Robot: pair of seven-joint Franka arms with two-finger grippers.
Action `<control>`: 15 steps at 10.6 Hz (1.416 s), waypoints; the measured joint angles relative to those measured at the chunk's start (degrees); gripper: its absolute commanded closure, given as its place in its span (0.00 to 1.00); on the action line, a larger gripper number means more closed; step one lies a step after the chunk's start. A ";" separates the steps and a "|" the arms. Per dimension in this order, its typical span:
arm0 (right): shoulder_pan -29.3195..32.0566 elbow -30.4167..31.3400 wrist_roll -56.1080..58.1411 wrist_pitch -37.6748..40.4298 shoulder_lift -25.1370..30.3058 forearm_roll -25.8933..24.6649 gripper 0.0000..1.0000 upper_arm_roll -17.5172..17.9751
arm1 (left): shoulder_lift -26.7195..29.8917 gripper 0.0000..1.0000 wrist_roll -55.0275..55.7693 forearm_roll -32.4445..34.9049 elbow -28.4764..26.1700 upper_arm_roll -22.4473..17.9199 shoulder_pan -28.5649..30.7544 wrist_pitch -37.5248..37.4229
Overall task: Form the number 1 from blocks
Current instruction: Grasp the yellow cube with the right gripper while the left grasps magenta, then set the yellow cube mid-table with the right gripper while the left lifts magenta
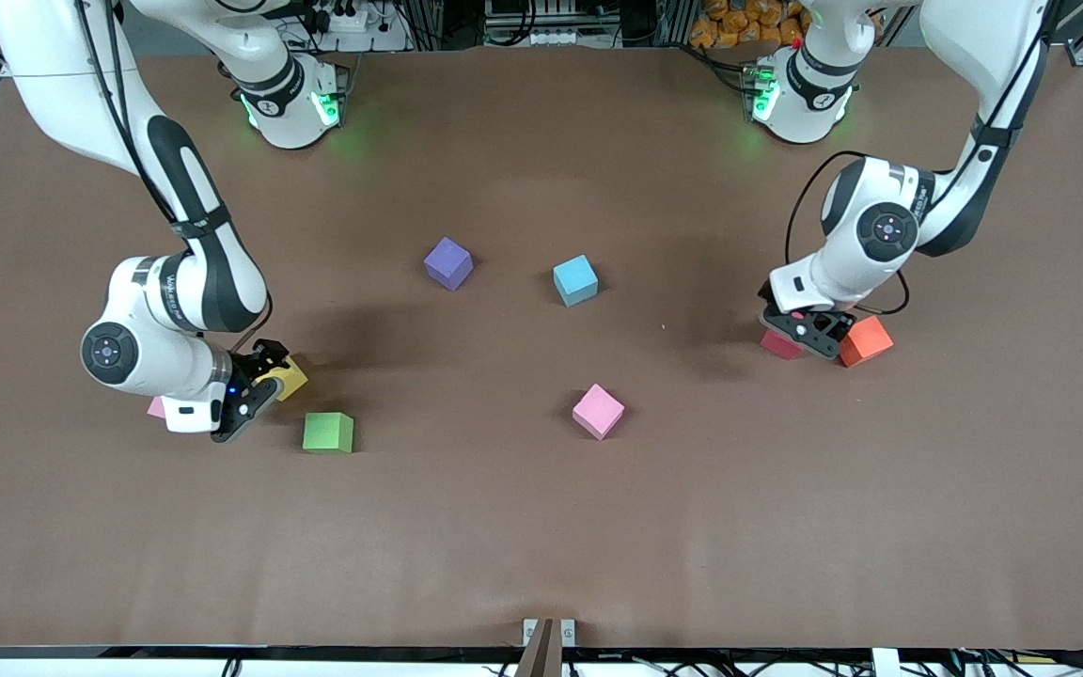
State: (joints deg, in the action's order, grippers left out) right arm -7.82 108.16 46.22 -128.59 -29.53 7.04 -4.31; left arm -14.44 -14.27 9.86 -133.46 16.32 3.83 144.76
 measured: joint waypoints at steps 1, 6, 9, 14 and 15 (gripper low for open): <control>-0.17 1.16 0.04 -1.81 -0.04 0.52 0.00 0.00 | -0.44 0.00 0.00 0.00 0.73 0.00 0.01 0.00; -0.32 4.58 0.20 -5.51 -0.25 0.74 0.81 -0.01 | -3.54 0.00 0.00 0.01 1.12 -0.01 0.08 1.79; -1.96 3.74 -5.57 -1.57 2.19 1.47 0.81 0.03 | -5.61 0.68 0.00 0.00 1.58 -0.05 1.00 2.07; -18.12 3.23 -44.64 2.09 7.22 1.90 0.77 0.30 | -5.76 1.00 2.03 0.01 2.29 -0.10 2.07 2.04; -22.03 2.86 -51.68 1.87 7.20 1.91 0.77 0.34 | -5.62 1.00 3.26 0.01 2.29 -0.11 2.48 1.88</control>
State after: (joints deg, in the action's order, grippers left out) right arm -29.84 111.02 -5.46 -126.72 -22.33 8.95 -3.97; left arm -20.06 -11.00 9.86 -131.17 16.22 6.32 146.65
